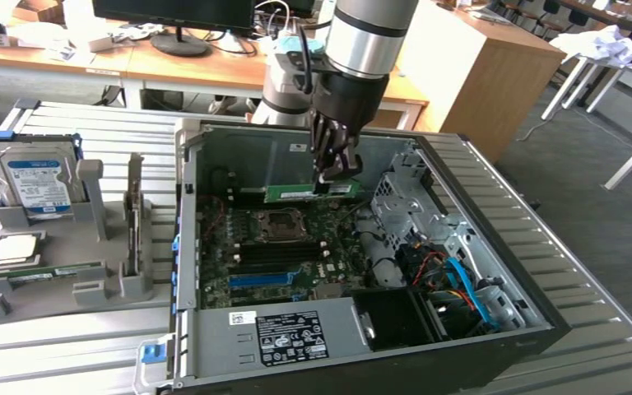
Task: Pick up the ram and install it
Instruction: 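Insert the ram into the slot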
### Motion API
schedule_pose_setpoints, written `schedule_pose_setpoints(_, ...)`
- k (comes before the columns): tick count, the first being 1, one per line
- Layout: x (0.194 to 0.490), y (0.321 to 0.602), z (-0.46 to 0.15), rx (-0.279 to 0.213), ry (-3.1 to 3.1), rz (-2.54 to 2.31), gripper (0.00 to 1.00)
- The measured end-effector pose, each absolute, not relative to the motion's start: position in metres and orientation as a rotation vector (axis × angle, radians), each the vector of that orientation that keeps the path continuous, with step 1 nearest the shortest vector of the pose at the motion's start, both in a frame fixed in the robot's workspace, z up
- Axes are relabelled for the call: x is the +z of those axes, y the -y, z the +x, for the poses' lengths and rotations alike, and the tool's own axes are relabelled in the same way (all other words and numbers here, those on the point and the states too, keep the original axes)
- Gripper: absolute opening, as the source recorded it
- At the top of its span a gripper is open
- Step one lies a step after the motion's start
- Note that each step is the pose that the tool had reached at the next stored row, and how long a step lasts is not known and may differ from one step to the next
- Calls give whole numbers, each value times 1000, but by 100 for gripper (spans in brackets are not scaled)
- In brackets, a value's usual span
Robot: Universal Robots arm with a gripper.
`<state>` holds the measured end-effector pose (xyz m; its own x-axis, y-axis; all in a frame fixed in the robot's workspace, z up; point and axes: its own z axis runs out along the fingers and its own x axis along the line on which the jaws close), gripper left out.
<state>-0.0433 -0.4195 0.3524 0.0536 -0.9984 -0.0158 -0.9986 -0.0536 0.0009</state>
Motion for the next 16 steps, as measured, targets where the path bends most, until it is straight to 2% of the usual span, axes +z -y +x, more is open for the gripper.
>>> schedule_pose_setpoints(16, 349, 420, -43, 19, -2154, -2273, 13)
